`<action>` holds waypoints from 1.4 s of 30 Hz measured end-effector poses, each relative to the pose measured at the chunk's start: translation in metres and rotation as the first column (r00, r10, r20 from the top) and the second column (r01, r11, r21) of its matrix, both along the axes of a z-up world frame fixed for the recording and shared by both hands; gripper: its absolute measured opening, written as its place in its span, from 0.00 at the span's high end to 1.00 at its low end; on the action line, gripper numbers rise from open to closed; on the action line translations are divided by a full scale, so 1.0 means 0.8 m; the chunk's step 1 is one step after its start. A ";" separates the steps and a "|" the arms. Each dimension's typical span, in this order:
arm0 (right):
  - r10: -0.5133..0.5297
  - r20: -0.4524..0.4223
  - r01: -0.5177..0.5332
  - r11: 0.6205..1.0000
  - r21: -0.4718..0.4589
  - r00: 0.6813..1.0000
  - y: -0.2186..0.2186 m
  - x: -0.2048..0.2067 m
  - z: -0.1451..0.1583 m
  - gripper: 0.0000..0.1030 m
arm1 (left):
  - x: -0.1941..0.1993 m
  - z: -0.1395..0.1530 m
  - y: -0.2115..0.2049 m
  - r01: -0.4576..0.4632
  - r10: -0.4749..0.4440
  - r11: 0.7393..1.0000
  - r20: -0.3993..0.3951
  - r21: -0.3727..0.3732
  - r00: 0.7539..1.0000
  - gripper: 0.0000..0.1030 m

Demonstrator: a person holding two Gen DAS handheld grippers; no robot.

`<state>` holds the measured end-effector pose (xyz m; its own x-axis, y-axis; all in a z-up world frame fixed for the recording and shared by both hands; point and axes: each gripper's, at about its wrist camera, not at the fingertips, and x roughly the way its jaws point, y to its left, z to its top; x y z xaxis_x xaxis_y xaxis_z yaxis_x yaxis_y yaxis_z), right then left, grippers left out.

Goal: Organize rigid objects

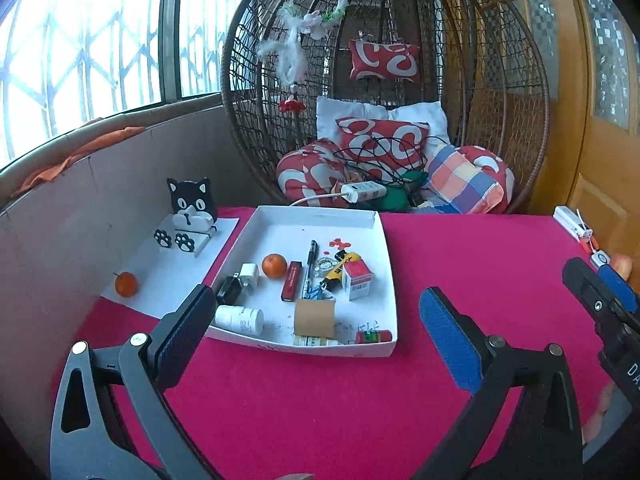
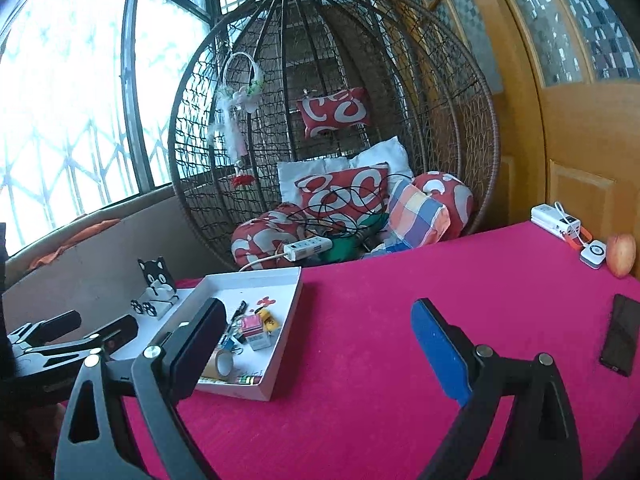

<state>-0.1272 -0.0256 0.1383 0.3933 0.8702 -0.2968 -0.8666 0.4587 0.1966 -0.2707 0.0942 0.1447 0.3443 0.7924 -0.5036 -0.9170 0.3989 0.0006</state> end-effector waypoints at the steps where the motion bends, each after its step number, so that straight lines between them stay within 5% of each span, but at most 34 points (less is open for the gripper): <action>1: -0.006 0.007 0.006 1.000 0.006 1.000 -0.003 -0.003 0.001 0.08 | -0.001 0.000 -0.003 0.001 -0.001 1.000 0.001 0.001 1.000 0.00; 5: -0.014 0.024 0.014 1.000 0.021 1.000 -0.012 -0.011 0.004 0.08 | -0.006 0.002 -0.015 0.009 -0.010 1.000 0.014 0.002 1.000 0.00; 6: -0.012 0.025 0.011 1.000 0.026 1.000 -0.014 -0.013 0.004 0.00 | -0.007 0.003 -0.018 0.010 -0.010 1.000 0.019 0.005 1.000 0.00; 42: -0.041 0.026 0.041 0.999 -0.005 0.999 -0.031 -0.026 -0.012 0.00 | -0.022 -0.003 -0.043 -0.005 0.005 1.000 0.029 -0.015 1.000 0.00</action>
